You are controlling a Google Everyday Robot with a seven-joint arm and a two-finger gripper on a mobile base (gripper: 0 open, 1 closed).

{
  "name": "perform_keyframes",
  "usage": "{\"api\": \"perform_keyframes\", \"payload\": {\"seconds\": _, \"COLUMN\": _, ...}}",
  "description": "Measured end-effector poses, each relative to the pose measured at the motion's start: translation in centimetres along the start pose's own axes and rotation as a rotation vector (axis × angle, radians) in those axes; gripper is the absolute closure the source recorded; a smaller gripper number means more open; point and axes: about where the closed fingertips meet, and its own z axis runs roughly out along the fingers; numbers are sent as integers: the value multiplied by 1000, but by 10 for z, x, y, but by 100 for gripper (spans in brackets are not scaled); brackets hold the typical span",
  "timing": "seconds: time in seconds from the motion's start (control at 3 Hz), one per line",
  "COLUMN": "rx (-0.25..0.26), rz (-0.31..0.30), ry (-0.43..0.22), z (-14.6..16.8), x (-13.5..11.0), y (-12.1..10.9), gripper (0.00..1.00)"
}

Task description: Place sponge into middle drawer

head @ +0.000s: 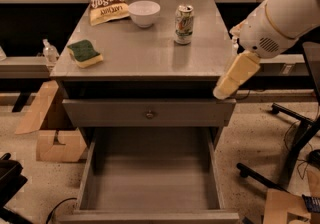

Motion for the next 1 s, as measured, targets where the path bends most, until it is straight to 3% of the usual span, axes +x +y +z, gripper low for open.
{"api": "perform_keyframes", "payload": {"seconds": 0.33, "rx": 54, "rz": 54, "ry": -100, "z": 26, "x": -24, "y": -16, "gripper": 0}}
{"api": "perform_keyframes", "payload": {"seconds": 0.67, "rx": 94, "rz": 91, "ry": -156, "z": 45, "x": -47, "y": -15, "gripper": 0}}
{"api": "perform_keyframes", "payload": {"seconds": 1.0, "rx": 94, "rz": 91, "ry": -156, "z": 45, "x": -47, "y": -15, "gripper": 0}}
